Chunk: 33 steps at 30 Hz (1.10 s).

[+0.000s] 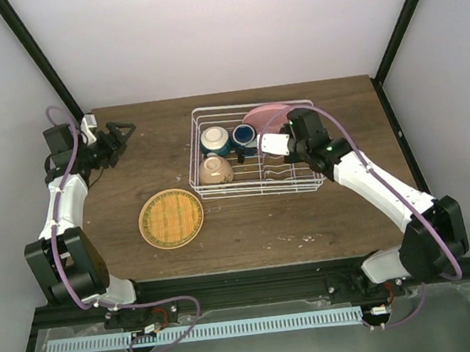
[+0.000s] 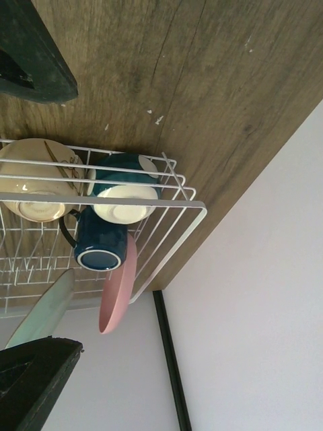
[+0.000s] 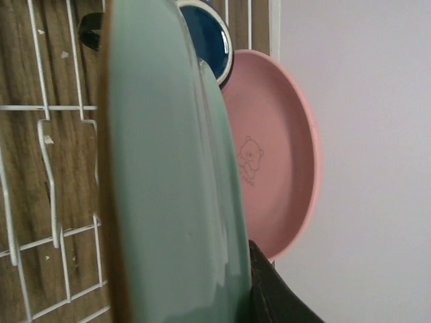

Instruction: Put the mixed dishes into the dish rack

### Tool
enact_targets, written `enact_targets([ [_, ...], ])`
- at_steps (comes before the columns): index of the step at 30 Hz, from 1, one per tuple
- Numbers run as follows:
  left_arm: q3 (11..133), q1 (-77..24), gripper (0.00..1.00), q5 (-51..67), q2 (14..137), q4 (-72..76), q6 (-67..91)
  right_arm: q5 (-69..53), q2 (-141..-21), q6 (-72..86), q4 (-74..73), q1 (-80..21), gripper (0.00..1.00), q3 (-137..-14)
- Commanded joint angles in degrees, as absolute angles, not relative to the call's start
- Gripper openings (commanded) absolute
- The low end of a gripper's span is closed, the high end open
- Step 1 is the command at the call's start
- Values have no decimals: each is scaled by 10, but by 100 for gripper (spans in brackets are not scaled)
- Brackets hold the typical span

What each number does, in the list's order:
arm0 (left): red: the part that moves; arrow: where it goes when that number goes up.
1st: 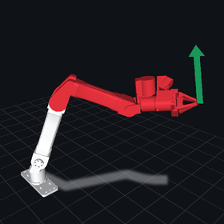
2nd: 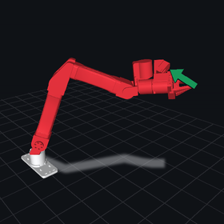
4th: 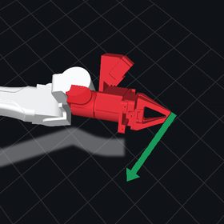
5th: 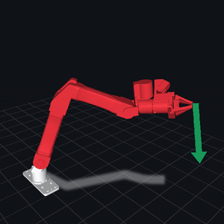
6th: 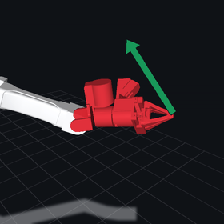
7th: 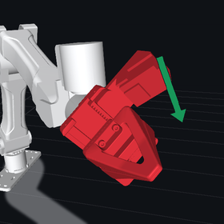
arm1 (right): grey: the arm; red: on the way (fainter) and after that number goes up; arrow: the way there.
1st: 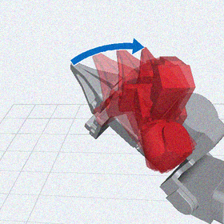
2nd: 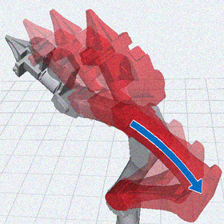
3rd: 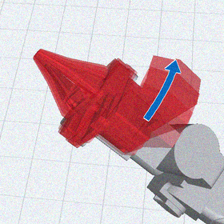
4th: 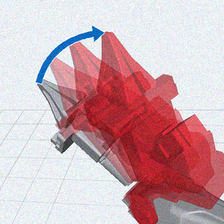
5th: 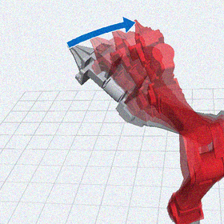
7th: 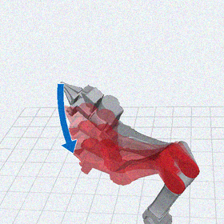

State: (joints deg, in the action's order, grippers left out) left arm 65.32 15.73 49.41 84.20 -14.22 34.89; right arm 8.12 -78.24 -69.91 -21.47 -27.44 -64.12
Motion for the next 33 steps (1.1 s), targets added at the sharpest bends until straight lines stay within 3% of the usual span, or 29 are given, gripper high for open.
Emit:
enact_targets([
  [1,646,158,96,505,836,-133,346,82,-748,-679,-186,-282,1,-669],
  [33,665,158,96,510,857,-135,342,21,-851,-652,-141,-266,2,-638],
])
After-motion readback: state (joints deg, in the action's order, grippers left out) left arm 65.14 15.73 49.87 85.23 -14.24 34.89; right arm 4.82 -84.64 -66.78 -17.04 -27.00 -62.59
